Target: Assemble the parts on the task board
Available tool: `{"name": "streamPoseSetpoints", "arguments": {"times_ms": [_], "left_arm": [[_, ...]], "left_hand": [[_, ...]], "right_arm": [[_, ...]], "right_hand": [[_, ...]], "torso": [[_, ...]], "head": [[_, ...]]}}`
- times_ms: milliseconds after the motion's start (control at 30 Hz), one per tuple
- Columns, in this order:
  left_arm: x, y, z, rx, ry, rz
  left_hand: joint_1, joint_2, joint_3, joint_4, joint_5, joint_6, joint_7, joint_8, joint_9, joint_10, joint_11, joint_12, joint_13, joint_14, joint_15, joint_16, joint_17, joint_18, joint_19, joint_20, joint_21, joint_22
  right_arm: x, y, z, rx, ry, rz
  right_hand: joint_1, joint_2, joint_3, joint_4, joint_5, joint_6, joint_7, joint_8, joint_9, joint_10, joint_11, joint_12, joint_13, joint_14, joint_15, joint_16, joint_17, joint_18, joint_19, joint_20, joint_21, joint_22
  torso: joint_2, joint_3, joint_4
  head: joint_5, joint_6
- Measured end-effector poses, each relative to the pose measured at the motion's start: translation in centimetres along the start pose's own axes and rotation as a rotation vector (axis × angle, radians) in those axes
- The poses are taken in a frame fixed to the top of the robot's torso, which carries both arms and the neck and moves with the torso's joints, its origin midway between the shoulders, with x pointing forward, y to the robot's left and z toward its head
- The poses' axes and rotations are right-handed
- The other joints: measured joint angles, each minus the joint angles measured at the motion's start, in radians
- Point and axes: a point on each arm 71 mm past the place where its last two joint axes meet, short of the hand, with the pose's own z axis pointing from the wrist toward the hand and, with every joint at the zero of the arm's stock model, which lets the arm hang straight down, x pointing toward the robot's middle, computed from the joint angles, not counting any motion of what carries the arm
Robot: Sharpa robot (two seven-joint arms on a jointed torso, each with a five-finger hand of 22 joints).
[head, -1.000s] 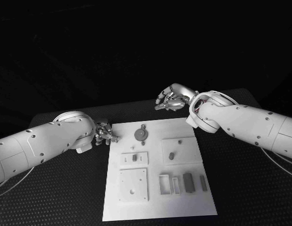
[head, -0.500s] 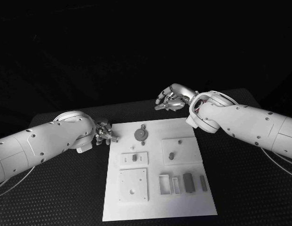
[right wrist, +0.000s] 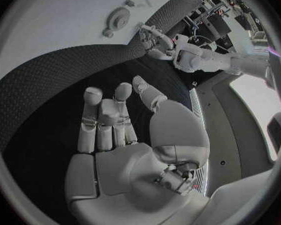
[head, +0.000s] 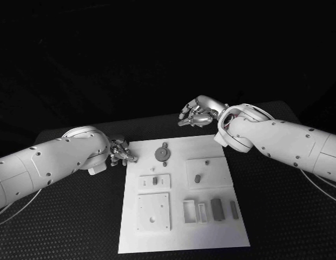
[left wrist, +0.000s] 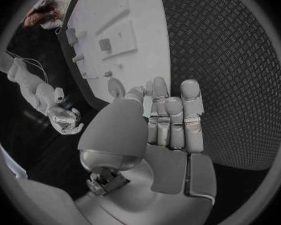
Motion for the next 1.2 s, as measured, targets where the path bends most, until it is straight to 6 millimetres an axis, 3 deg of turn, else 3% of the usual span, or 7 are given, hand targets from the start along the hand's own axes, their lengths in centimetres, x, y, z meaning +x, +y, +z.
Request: {"name": "streamPoseSetpoints", "arguments": {"times_ms": [267, 467, 767, 933, 967, 1067, 1200], "left_arm": [[0.0, 0.0, 0.0, 0.001, 0.01, -0.028], [-0.1, 0.1, 0.0, 0.003, 0.022, -0.069], [0.2, 0.2, -0.2, 0.013, 0.063, -0.196], [0.5, -0.2, -0.4, 0.023, 0.083, -0.247], [0.5, -0.2, -0.4, 0.024, 0.086, -0.256], [0.7, -0.2, -0.6, 0.025, 0.098, -0.286], [0.9, 0.0, -1.2, 0.03, 0.11, -0.313]], "left_hand": [[0.04, 0.008, 0.003, -0.01, 0.015, 0.003, -0.003, 0.005, 0.0, 0.0, 0.0, 0.0, 0.001, -0.002, 0.002, 0.006, 0.0, 0.0, -0.004, -0.003, 0.0, 0.0], [0.081, -0.018, 0.095, 0.012, -0.061, 0.014, -0.014, 0.011, -0.001, 0.002, -0.002, 0.0, -0.001, -0.005, 0.006, 0.017, 0.0, -0.001, -0.006, -0.002, 0.0, 0.0], [0.096, -0.014, 0.092, 0.009, -0.048, 0.03, -0.03, 0.021, -0.001, 0.022, -0.014, 0.0, -0.001, -0.006, 0.0, 0.037, 0.007, -0.001, -0.013, -0.006, 0.015, 0.0], [0.02, 0.022, 0.068, -0.015, -0.02, 0.041, -0.041, 0.027, -0.001, 0.034, -0.017, 0.012, 0.008, 0.0, -0.006, 0.045, 0.012, -0.001, -0.013, -0.005, 0.028, 0.0], [-0.034, 0.027, 0.068, -0.036, -0.015, 0.042, -0.042, 0.032, 0.003, 0.036, -0.019, 0.015, 0.01, 0.003, -0.009, 0.047, 0.012, -0.001, -0.013, -0.006, 0.031, 0.0], [-0.344, 0.047, 0.338, -0.368, -0.015, 0.052, -0.048, 0.041, 0.02, 0.043, -0.019, 0.026, 0.015, 0.01, -0.017, 0.049, 0.012, -0.001, 0.0, -0.021, 0.035, 0.0], [-0.393, 0.05, 0.364, -0.396, -0.004, 0.055, -0.048, 0.041, 0.02, 0.048, -0.023, 0.026, 0.017, 0.013, -0.02, 0.049, 0.011, -0.001, 0.011, -0.021, 0.035, 0.0]], "right_arm": [[0.0, 0.0, 0.0, 0.0, 0.001, 0.0], [0.0, 0.0, 0.0, 0.0, 0.001, 0.0], [0.0, 0.0, 0.0, 0.001, 0.0, 0.0], [0.0, -0.1, 0.0, 0.003, 0.0, -0.001], [-0.1, -0.1, 0.0, 0.003, 0.0, -0.001], [-0.1, -0.2, 0.0, 0.004, -0.001, -0.001], [-0.1, -0.2, 0.0, 0.005, -0.001, -0.001]], "right_hand": [[0.0, 0.0, 0.0, 0.0, 0.0, 0.0, 0.0, 0.0, 0.0, 0.0, 0.0, 0.0, 0.0, 0.0, 0.0, 0.0, 0.0, 0.0, 0.0, 0.0, 0.0, 0.0], [0.0, 0.0, 0.0, 0.0, 0.0, 0.0, 0.0, 0.0, 0.0, 0.0, 0.0, 0.0, 0.0, 0.0, 0.0, 0.0, 0.0, 0.0, 0.0, 0.0, 0.0, 0.0], [0.0, 0.0, 0.0, 0.0, 0.0, 0.0, 0.0, 0.0, 0.0, 0.0, 0.0, 0.0, 0.0, 0.0, 0.0, 0.0, 0.0, 0.0, 0.0, 0.0, 0.0, 0.0], [0.0, 0.0, 0.0, 0.0, 0.0, 0.0, 0.0, 0.0, 0.0, 0.0, 0.0, 0.0, 0.0, 0.0, 0.0, 0.0, 0.0, 0.0, 0.0, 0.0, 0.0, 0.0], [0.0, 0.0, 0.0, 0.0, 0.0, 0.0, 0.0, 0.0, 0.0, 0.0, 0.0, 0.0, 0.0, 0.0, 0.0, 0.0, 0.0, 0.0, -0.001, 0.001, 0.0, 0.0], [0.0, 0.0, 0.0, 0.0, 0.0, 0.0, 0.0, 0.0, 0.001, 0.0, 0.0, 0.0, 0.0, 0.0, 0.0, 0.0, 0.0, 0.0, -0.002, 0.002, 0.0, 0.0], [0.0, 0.0, 0.0, 0.0, 0.0, 0.0, 0.0, 0.0, 0.001, 0.0, 0.0, 0.0, -0.001, 0.0, 0.0, 0.0, 0.0, 0.0, -0.002, 0.002, 0.0, 0.0]], "torso": [[0.0, 0.0003, 0.0005], [0.0, 0.0003, 0.0004], [0.0, -0.0001, 0.0005], [0.0, -0.0006, 0.0012], [0.0, -0.0007, 0.0011], [0.0, -0.0008, 0.0012], [0.0, -0.0009, 0.0016]], "head": [[0.0, -0.001], [0.0, 0.0], [0.0, 0.0], [-0.001, -0.001], [-0.001, -0.001], [-0.001, -0.002], [-0.001, -0.002]]}}
